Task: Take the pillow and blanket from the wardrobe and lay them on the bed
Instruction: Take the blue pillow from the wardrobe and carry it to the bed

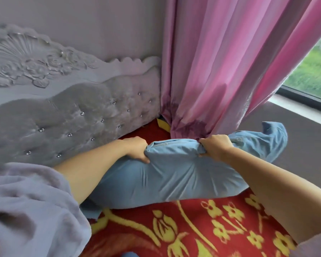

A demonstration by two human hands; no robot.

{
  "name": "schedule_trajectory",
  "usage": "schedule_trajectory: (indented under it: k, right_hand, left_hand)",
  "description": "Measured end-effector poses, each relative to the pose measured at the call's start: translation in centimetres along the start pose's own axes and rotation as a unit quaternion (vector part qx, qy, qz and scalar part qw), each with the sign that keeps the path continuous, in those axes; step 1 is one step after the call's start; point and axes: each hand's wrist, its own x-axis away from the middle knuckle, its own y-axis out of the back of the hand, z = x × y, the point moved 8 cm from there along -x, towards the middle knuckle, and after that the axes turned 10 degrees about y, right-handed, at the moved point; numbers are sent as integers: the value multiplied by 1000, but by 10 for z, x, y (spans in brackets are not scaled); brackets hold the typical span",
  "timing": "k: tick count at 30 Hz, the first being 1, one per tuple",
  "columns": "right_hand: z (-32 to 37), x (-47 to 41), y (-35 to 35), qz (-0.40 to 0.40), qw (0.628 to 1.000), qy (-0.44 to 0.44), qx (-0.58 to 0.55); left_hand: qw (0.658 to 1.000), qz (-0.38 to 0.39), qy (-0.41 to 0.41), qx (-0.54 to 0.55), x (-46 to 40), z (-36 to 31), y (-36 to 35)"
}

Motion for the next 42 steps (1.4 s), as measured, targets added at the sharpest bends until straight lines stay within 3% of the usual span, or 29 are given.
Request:
schedule_trajectory:
  k: [6, 10, 15, 24, 28, 31, 33, 35, 37, 40, 42]
  right_hand:
    - [-9, -73, 29, 11, 999, -41, -15]
    - [-2, -137, 47, 32, 999, -28, -30]
    - [-17, -207, 61, 62, 997, -16, -30]
    - [-46, -354, 36, 195, 969, 148, -19]
    - [-36, -467, -6, 187, 960, 209, 14]
    - [-33, -527, -55, 102, 972, 208, 35]
    - [-35, -554, -82, 26, 980, 195, 40]
    - [-30, -573, -106, -38, 980, 191, 32]
    - [-23, -587, -139, -27, 985, 171, -4]
    - [-8, -595, -212, 66, 986, 136, -69]
    - [1, -595, -251, 84, 984, 134, -87]
  left_hand:
    - [997, -31, -19, 61, -47, 47, 26]
    - [992, -72, 35, 94, -78, 99, 32]
    - [988, -69, 74, 117, -120, 129, 55]
    - [976, 0, 170, 139, -202, 152, 66]
    - [945, -63, 283, 153, -260, 195, 55]
    - [914, -174, 347, 114, -302, 210, 40]
    - [901, -252, 342, 87, -323, 211, 25]
    - [896, -269, 340, 97, -337, 217, -11]
    - [890, -265, 349, 128, -339, 227, -62]
    - [873, -251, 387, 158, -327, 234, -132]
    - [837, -286, 425, 194, -319, 238, -162]
